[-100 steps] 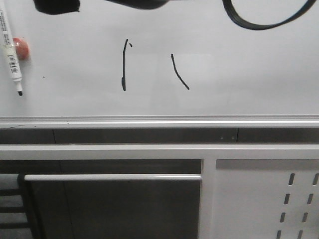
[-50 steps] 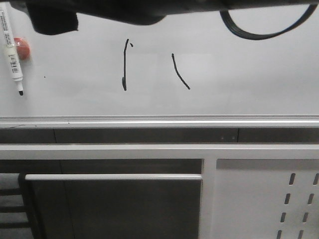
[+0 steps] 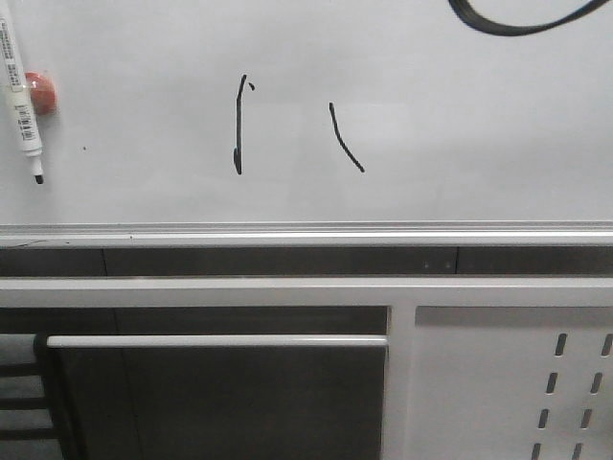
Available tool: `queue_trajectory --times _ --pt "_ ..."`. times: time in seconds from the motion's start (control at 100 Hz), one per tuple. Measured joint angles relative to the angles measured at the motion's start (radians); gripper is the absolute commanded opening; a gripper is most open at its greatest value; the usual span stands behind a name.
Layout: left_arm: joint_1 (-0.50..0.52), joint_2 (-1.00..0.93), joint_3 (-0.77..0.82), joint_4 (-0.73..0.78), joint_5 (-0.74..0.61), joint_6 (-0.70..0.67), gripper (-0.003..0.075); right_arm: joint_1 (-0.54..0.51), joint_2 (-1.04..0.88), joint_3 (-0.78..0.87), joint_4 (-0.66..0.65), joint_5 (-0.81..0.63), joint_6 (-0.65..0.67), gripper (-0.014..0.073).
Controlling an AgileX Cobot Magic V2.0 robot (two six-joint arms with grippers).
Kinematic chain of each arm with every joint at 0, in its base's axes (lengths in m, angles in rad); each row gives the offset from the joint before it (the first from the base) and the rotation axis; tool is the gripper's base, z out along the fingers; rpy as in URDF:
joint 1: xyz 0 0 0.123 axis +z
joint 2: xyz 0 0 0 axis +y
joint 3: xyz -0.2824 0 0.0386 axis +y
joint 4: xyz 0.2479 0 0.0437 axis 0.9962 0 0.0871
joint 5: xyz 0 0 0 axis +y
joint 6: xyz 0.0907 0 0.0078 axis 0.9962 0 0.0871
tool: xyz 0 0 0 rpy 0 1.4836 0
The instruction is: Write number 1 on whiteboard
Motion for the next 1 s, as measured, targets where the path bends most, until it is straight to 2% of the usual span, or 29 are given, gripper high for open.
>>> queue_trajectory --times 0.16,0.49,0.82,1.0 --pt "0.0 -0.082 -0.059 -0.06 0.152 0.046 -0.0018 0.0 -0.033 0.0 0.0 0.045 -0.015 -0.0079" --pt "0.011 -0.324 -0.063 -0.072 0.419 0.101 -0.0018 0.0 -0.139 0.0 0.0 0.113 -0.065 -0.0079" --pt "0.139 -0.424 -0.063 -0.072 0.565 0.103 -0.0018 -0.002 -0.164 0.0 0.035 0.137 -0.144 -0.0079" --pt "0.179 -0.424 -0.063 -0.072 0.597 0.103 -0.0018 -0.071 -0.212 0.0 0.056 0.144 -0.178 -0.0079"
